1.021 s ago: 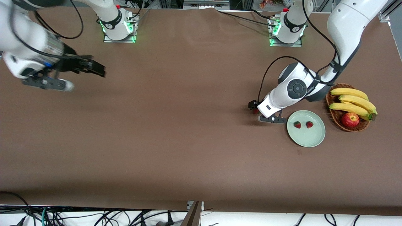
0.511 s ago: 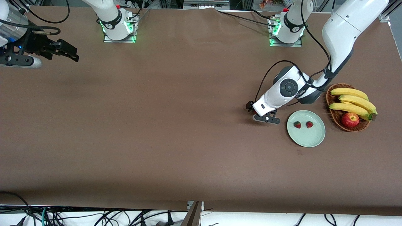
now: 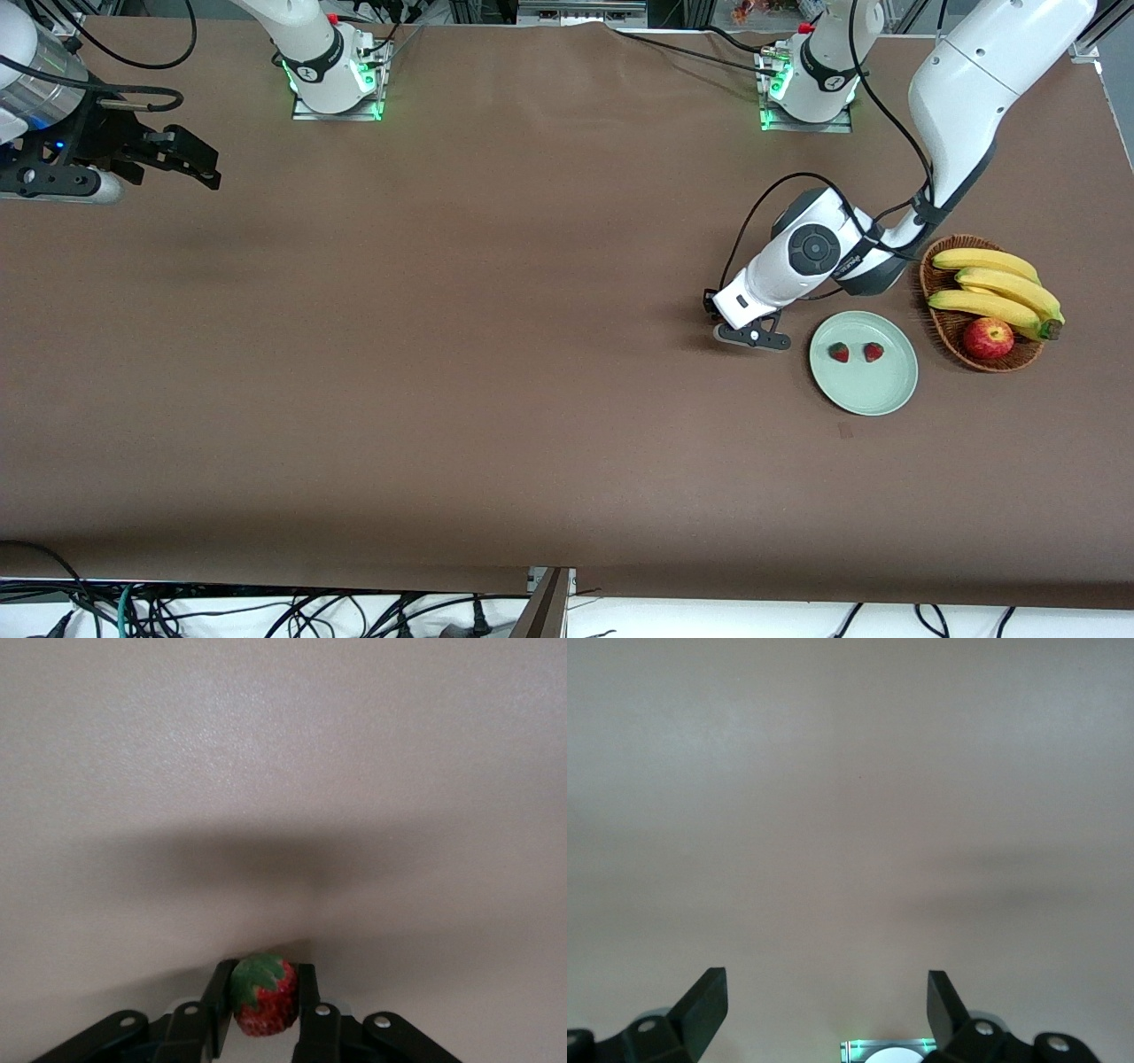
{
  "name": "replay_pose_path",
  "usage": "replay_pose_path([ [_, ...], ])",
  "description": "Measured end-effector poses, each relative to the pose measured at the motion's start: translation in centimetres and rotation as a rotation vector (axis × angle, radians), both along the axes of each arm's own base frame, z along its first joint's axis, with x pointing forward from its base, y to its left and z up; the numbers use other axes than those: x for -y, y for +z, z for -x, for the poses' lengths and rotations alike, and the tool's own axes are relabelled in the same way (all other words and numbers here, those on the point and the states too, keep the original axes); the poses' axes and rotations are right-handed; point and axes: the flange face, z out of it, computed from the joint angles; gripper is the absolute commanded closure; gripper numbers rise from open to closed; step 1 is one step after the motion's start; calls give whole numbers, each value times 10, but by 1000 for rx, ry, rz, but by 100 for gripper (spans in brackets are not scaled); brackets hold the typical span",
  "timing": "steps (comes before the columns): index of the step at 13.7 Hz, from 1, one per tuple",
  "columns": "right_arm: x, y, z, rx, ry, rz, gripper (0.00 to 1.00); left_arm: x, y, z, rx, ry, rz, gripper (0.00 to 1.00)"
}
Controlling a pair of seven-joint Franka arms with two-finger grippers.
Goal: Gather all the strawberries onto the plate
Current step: 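Carry the third strawberry to the plate and release it with the left gripper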
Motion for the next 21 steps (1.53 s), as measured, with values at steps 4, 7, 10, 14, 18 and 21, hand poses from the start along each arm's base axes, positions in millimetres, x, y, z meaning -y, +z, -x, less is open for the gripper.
replay_pose_path([
  [4,-3,4,-4,8,4,0,1,-15,34,-19,-34,-37,-125,100],
  [7,-5,-8,-9,-15,6,6,1,-40,89,-51,-45,-220,-212,100],
  [10,-1,-16,-16,-24,-4,9,1,-93,113,-82,-32,-439,-189,100],
  [14,-1,-7,-18,6,-7,5,1,-171,91,-111,-5,-677,-185,100],
  [18,4,-6,-21,17,-17,4,1,-206,48,-126,68,-860,-159,1],
  [21,4,-6,-21,25,-16,3,1,-212,36,-129,82,-884,-144,0],
])
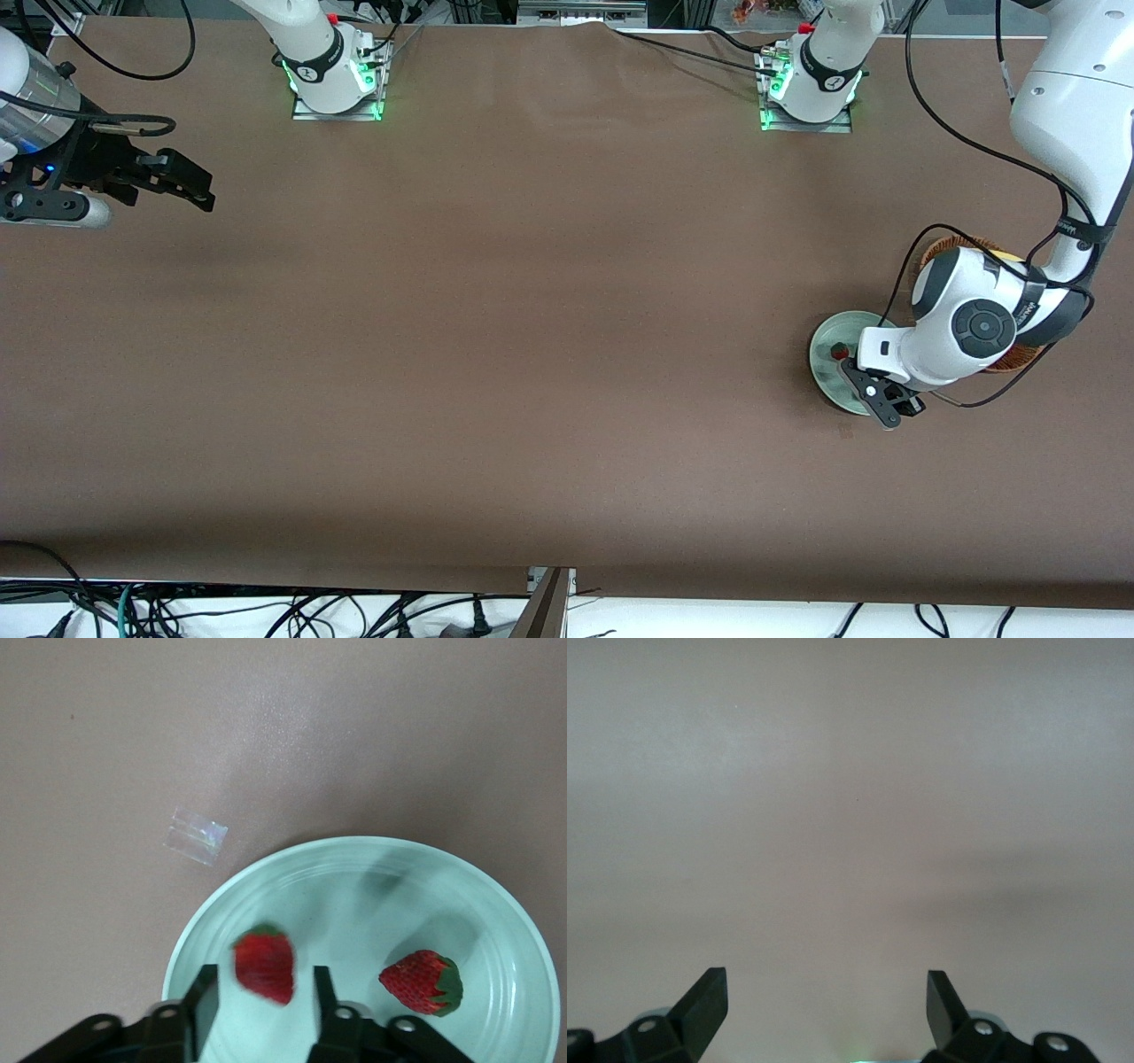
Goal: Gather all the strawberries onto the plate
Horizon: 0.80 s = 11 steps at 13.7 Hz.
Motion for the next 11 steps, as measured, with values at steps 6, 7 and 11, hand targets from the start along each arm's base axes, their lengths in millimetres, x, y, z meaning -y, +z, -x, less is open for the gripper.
replay_pose_path([
  [6,-3,2,-3,26,5,-3,1,-1,77,-3,-138,188,87,0],
  [7,-3,2,-3,28,5,-4,1,0,99,-3,-174,214,82,0],
  [11,-3,3,-3,30,5,-4,1,35,193,-1,-274,352,37,0],
])
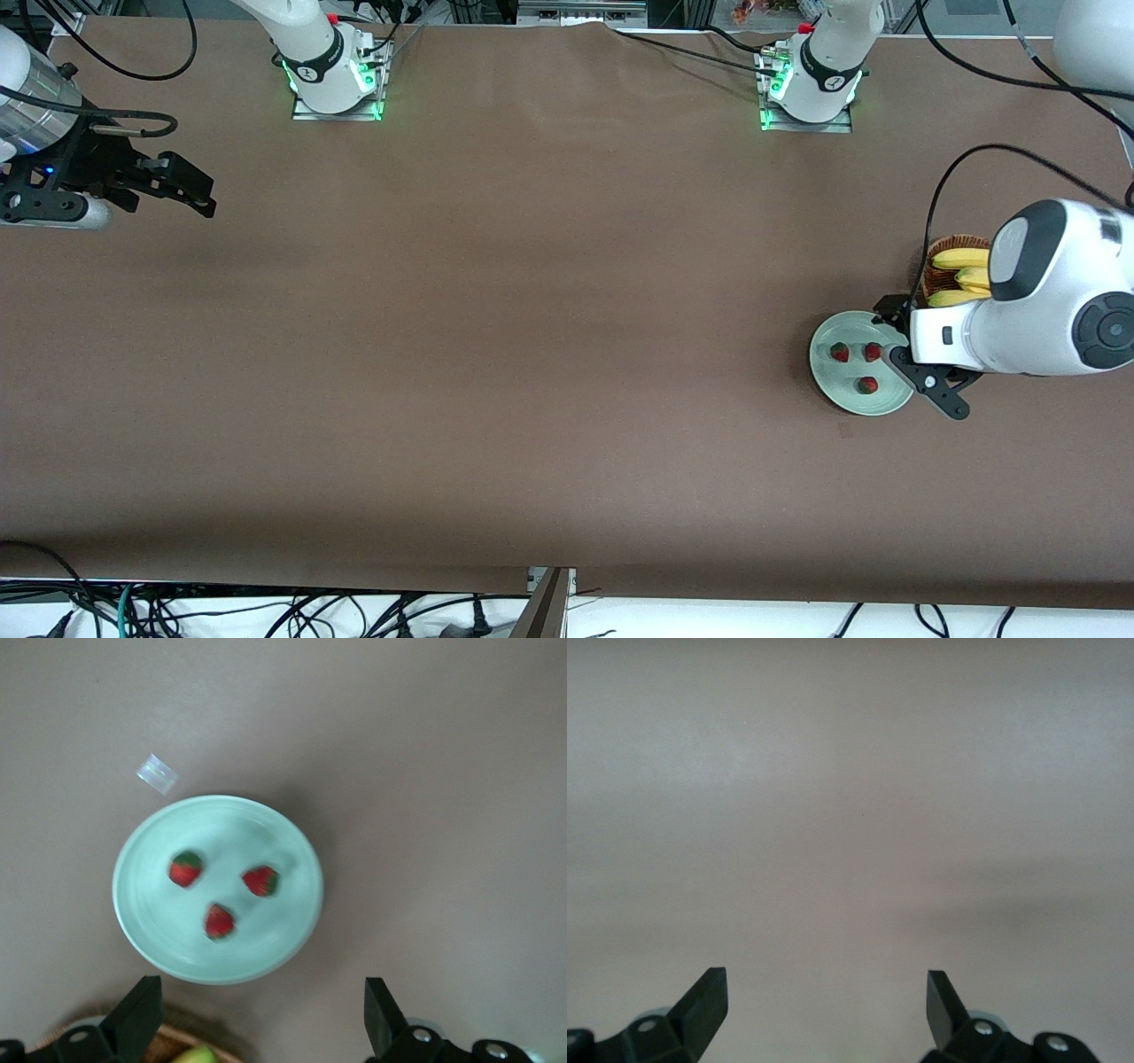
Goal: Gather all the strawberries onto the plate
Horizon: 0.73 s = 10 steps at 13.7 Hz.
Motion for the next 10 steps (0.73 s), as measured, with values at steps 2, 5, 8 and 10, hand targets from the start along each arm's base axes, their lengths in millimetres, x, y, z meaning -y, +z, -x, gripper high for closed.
replay_pose_path([
  [2,0,0,0,0,0,0,1,22,47,8,-26,120,-40,0],
  [5,0,0,0,1,0,0,1,40,108,21,46,283,-106,0],
  [8,0,0,0,0,0,0,1,49,156,33,131,377,-88,0],
  [10,0,0,-1,1,0,0,1,41,175,35,168,463,-69,0],
])
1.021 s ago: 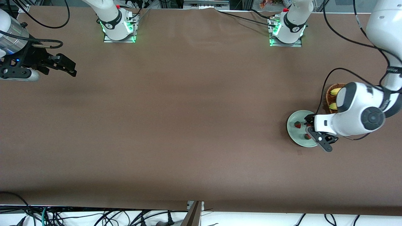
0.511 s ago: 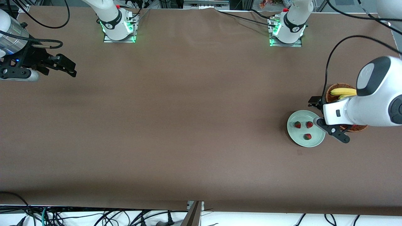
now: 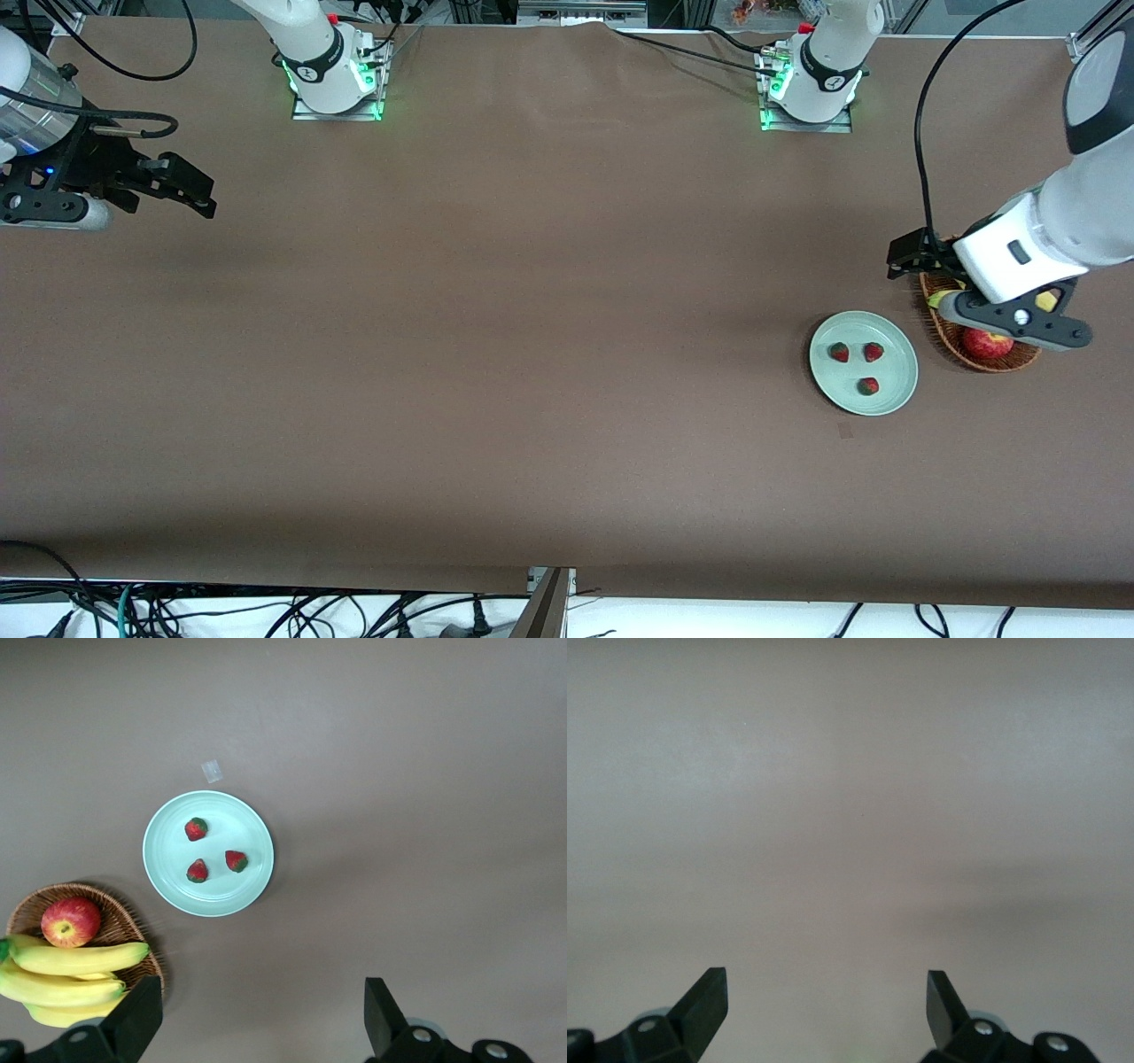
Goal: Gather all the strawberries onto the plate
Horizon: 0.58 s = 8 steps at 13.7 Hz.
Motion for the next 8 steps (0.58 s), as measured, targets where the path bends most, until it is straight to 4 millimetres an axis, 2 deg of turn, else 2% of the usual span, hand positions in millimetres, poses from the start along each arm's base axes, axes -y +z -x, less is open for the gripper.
replay_pose_path([
  [2,0,0,0,0,0,0,1,-18,10,5,39,70,-1,0],
  [4,0,0,0,0,0,0,1,-30,9,13,99,111,-33,0],
  [8,0,0,0,0,0,0,0,-33,-6,62,141,127,-75,0],
])
